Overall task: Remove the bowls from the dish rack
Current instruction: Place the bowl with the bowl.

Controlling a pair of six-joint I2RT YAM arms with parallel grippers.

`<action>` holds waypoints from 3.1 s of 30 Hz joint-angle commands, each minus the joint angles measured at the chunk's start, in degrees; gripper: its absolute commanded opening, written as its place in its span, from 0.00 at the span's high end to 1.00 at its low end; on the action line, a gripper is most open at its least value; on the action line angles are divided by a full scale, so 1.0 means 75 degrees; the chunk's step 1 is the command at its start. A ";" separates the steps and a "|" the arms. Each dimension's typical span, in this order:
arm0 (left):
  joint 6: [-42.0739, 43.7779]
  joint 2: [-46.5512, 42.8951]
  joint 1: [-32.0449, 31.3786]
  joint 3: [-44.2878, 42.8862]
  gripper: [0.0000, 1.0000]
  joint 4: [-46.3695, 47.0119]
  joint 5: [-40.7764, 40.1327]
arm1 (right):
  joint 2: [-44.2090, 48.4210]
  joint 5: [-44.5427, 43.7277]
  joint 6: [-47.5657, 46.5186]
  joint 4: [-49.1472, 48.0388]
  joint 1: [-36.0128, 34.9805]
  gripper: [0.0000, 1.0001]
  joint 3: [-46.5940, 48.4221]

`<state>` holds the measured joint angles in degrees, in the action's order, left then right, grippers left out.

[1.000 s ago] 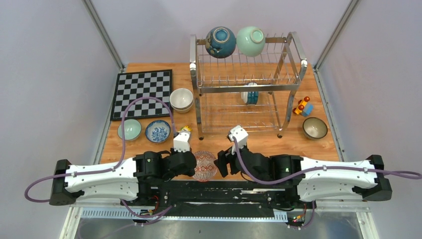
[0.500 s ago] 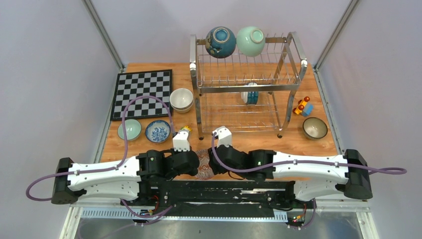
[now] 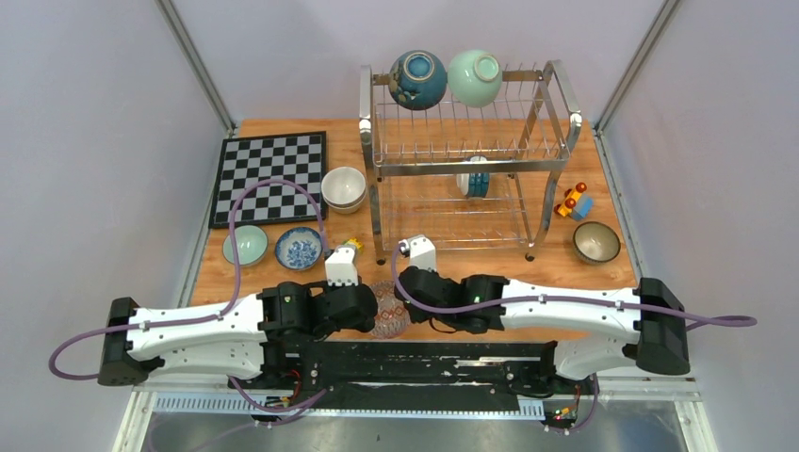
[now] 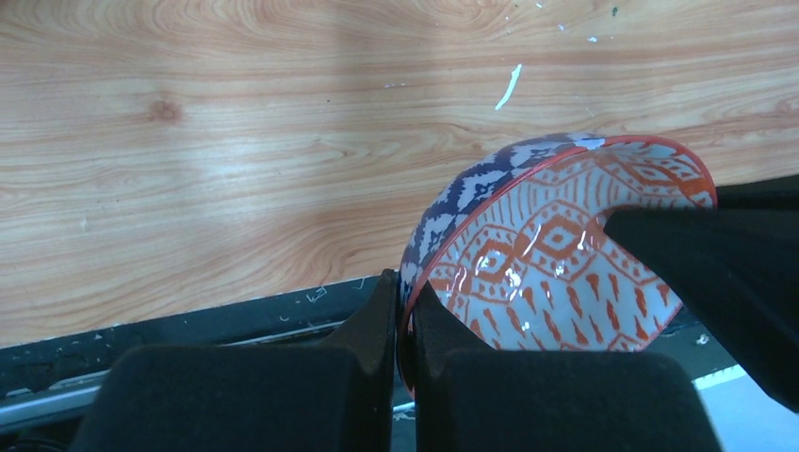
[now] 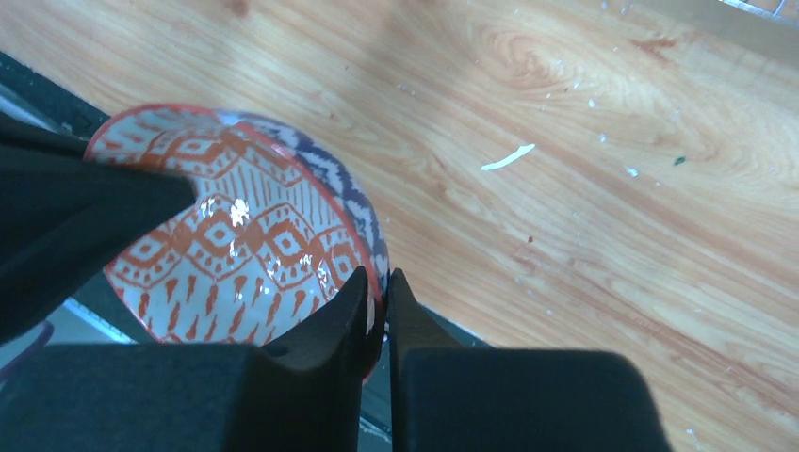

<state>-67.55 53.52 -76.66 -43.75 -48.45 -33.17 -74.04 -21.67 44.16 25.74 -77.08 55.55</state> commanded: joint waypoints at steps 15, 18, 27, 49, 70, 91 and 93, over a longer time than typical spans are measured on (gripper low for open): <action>-0.0332 -0.0045 -0.0044 -0.0219 0.58 -0.0058 -0.0284 | -0.0169 0.0603 0.0969 0.0265 0.0646 1.00 0.0233; -0.0351 0.0000 -0.0044 -0.0237 0.58 -0.0125 -0.0289 | -0.0216 0.0677 0.1157 0.0261 0.0772 1.00 0.0170; -0.0368 0.0001 -0.0044 -0.0117 0.69 -0.0055 -0.0233 | -0.0358 0.0621 0.1248 0.0225 0.0857 1.00 0.0135; -0.0289 0.0324 -0.0044 -0.0203 0.81 0.0104 -0.0177 | -0.0303 0.0493 0.1222 0.0111 0.0863 1.00 0.0054; -0.0180 0.0338 -0.0044 -0.0203 1.00 0.0244 -0.0312 | 0.0078 0.1387 0.0194 -0.0060 0.0863 0.30 0.0354; 0.2838 -0.1360 0.4605 0.0004 1.00 0.0022 -0.0003 | 0.4900 0.1771 -0.2483 -0.2646 0.0862 0.34 -0.3741; 0.3102 -0.1299 0.5251 -0.0126 1.00 0.0032 0.0185 | 0.5172 0.1713 -0.2489 -0.2904 0.0860 0.35 -0.4072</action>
<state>-50.72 44.40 -44.29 -42.52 -49.34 -33.69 -38.89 -9.15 27.11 11.92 -71.20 29.15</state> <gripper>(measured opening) 0.021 0.660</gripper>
